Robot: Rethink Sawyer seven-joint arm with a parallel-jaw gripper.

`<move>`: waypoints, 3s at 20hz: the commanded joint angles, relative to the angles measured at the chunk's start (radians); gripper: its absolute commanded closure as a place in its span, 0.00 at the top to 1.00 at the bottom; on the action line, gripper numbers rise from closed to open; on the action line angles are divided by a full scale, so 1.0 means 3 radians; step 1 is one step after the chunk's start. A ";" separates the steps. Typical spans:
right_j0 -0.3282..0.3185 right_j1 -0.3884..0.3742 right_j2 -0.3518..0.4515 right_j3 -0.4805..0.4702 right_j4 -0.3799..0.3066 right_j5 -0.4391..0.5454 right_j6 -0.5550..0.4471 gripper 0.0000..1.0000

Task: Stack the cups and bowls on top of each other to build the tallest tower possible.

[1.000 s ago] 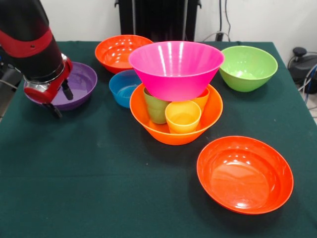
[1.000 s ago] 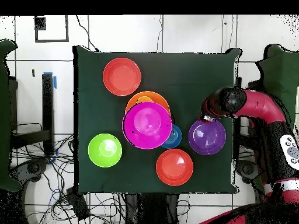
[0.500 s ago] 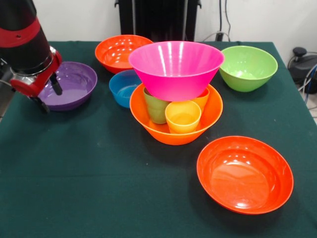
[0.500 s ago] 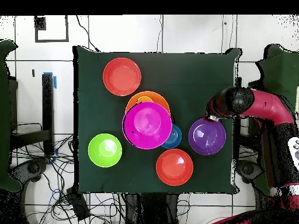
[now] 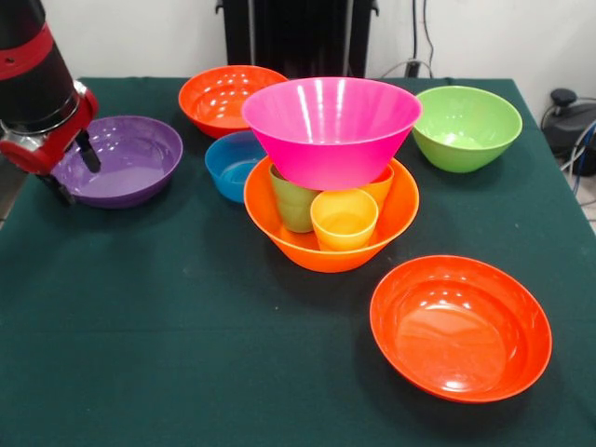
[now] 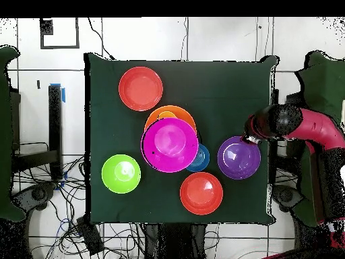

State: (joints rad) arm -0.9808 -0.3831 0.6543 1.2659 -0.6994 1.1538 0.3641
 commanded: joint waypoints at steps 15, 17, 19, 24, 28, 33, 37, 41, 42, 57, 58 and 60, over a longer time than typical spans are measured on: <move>-0.0071 -0.0063 -0.0033 0.0562 -0.0374 -0.0206 -0.0796 1.00; -0.0054 -0.0056 -0.0020 0.0566 -0.0376 -0.0228 -0.0757 1.00; -0.0046 -0.0035 0.0018 0.0513 -0.0369 -0.0261 -0.0756 1.00; -0.0056 0.0038 0.0148 0.0379 -0.0325 -0.0399 -0.0800 1.00; -0.0032 0.0113 0.0200 0.0283 -0.0293 -0.0414 -0.0847 1.00; -0.0070 0.0165 0.0286 0.0242 -0.0263 -0.0525 -0.0913 1.00; -0.0043 0.0168 0.0275 0.0222 -0.0306 -0.0520 -0.0926 1.00; -0.0046 0.0157 0.0258 0.0244 -0.0345 -0.0484 -0.1002 1.00; -0.0057 0.0161 0.0260 0.0244 -0.0343 -0.0484 -0.1015 1.00; -0.0038 0.0174 0.0143 0.0368 -0.0349 -0.0289 -0.0962 1.00; -0.0022 0.0173 0.0130 0.0361 -0.0348 -0.0234 -0.0976 1.00; 0.0032 0.0179 0.0089 0.0315 -0.0355 -0.0093 -0.0993 1.00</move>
State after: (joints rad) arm -1.0123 -0.3740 0.7041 1.3797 -0.6994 1.0547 0.3641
